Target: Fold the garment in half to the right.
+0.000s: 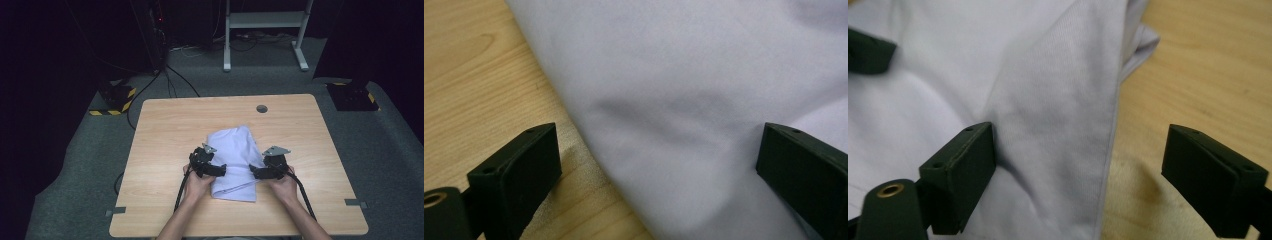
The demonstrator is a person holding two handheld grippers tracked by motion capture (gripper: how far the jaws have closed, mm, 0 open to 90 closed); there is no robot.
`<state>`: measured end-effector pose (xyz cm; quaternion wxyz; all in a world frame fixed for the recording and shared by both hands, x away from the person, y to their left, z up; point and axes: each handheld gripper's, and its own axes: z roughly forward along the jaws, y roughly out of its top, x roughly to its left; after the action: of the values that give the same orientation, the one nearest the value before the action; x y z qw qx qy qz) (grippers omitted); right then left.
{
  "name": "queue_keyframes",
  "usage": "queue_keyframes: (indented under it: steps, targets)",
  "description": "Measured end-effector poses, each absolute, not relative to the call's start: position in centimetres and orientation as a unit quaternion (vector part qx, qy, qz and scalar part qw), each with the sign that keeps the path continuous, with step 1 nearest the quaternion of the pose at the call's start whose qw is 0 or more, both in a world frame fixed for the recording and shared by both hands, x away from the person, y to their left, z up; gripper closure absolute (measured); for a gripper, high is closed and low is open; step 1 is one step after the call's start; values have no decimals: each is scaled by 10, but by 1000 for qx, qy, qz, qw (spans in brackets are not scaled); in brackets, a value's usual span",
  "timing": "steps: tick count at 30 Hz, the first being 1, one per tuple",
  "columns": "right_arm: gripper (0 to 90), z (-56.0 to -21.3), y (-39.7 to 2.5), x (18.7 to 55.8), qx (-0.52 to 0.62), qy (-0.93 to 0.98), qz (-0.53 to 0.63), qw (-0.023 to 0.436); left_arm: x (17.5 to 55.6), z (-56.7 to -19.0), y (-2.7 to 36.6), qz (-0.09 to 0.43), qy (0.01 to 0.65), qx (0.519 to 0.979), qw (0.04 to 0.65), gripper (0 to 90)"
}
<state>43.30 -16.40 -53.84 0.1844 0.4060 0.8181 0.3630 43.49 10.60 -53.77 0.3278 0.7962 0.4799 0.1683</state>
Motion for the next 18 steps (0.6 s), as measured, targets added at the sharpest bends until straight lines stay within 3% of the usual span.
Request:
queue_keyframes:
  steps: [11, 16, 18]
  targets:
    - [148, -525, -180, 430, 411, 801, 387, 199, 439, -525, 119, 171, 499, 769, 361, 55]
    - [168, -531, -164, 447, 416, 806, 365, 211, 451, -533, 106, 212, 488, 789, 307, 60]
    - [163, -537, -164, 449, 414, 814, 351, 209, 450, -536, 111, 209, 485, 788, 317, 61]
